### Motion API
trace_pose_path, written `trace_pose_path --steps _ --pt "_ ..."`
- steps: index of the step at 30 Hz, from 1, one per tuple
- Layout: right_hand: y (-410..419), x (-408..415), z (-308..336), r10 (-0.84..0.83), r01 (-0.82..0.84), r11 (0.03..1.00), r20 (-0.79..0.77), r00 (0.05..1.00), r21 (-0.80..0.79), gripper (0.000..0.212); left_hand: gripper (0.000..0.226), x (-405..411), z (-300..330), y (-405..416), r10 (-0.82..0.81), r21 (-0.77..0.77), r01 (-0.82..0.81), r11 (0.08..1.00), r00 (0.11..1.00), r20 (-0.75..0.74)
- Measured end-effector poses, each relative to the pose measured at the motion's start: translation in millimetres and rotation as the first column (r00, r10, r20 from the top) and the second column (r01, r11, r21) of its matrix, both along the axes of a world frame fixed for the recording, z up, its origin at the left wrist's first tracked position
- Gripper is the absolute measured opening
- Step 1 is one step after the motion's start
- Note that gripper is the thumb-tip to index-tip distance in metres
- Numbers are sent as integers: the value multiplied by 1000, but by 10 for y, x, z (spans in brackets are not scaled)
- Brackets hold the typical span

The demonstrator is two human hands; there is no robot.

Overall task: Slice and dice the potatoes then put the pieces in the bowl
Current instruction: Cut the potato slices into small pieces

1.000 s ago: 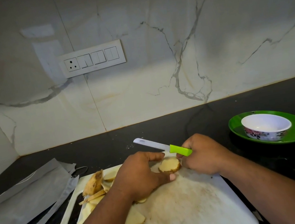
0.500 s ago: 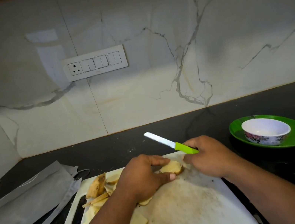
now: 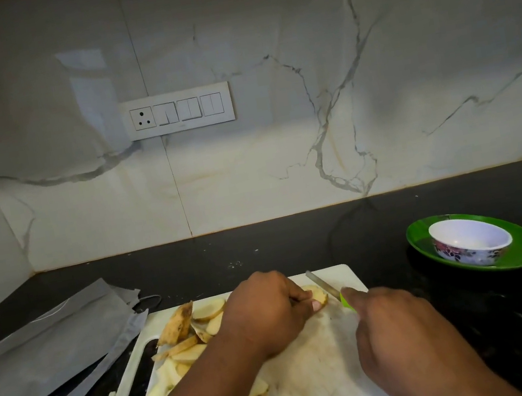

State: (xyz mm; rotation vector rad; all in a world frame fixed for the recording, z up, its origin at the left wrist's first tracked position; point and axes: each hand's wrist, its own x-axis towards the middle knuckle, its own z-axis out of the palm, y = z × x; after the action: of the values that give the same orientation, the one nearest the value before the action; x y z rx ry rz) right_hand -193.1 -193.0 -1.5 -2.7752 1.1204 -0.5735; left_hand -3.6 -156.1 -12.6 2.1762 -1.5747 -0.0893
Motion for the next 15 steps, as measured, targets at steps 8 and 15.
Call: trace_pose_path --steps 8,15 --pt "11 -2 -65 -9 8 1000 29 1000 30 59 38 -54 49 -64 29 21 -32 999 995 96" --pt "-15 17 -103 7 -9 999 42 999 44 61 37 -38 45 -74 17 30 -20 999 993 117"
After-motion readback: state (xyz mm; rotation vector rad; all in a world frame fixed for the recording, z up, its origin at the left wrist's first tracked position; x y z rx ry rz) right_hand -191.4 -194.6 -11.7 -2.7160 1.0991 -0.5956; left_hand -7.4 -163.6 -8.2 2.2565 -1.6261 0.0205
